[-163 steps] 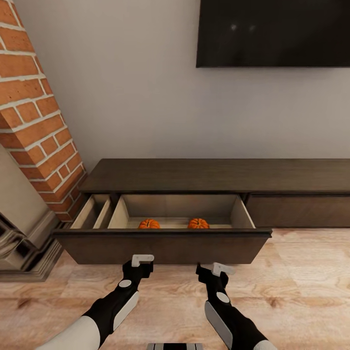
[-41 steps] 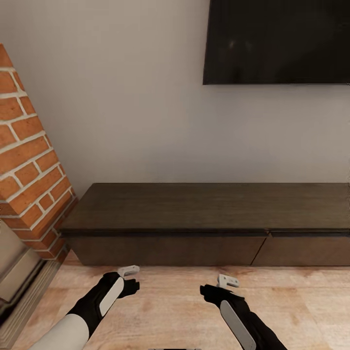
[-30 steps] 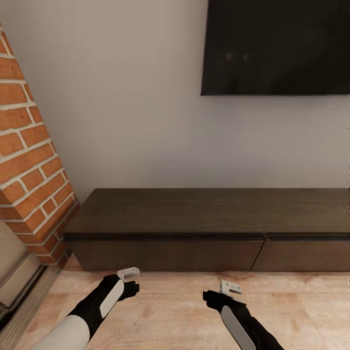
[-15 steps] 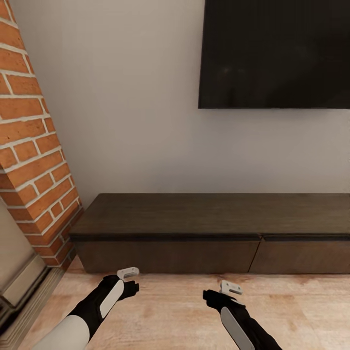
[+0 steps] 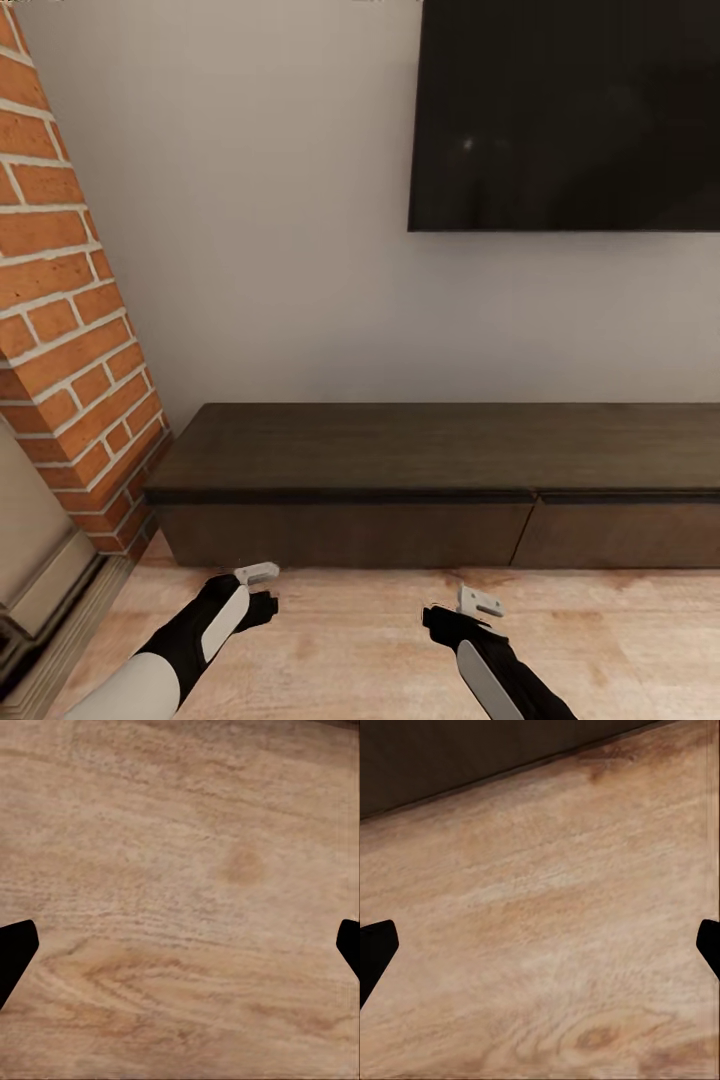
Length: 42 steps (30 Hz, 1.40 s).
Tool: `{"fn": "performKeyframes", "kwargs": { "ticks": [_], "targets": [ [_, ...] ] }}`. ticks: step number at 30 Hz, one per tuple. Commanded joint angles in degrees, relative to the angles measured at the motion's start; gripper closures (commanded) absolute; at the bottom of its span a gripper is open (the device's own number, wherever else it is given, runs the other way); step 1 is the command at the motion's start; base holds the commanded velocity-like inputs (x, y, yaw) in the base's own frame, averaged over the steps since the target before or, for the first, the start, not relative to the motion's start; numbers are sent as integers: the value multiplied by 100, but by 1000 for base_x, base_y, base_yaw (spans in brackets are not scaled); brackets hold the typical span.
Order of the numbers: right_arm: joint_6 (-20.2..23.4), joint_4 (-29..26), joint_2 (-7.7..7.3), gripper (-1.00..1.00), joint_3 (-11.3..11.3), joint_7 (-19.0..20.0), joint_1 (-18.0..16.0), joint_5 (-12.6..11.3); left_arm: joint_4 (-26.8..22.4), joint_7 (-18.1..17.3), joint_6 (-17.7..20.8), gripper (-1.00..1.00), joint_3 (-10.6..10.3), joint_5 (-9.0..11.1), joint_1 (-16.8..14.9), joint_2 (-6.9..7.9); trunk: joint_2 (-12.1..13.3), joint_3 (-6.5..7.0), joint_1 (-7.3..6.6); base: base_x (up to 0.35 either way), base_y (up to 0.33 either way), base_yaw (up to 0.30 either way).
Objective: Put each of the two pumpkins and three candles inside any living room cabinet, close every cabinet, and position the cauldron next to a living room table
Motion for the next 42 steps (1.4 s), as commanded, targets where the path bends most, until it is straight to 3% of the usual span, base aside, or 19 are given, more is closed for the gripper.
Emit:
{"fn": "performKeyframes", "kwargs": {
  "ticks": [1,10,21,27,42],
  "targets": [
    [11,101,-12,-100,28,-46,-5,-45,86,53,10,-100,-62,44,-3,7,39,12,-24,0,0,0],
    [-20,614,-19,-100,33,-14,-5,-153,597,47,-92,-100,-119,2,-3,40,400,171,-222,0,0,0],
    [-59,794,-35,-100,37,-11,-5,-153,1133,47,-324,-100,-136,-28,-3,47,841,368,-463,0,0,0],
    [-108,1328,-30,-100,37,-6,-5,-129,1259,47,-354,-100,-145,-30,-3,40,1082,476,-595,0,0,0],
    [-585,2173,5,-100,63,4,-5,-74,2043,-23,-1039,-100,-175,-5,-3,25,1683,745,-924,0,0,0]
  ]
}}
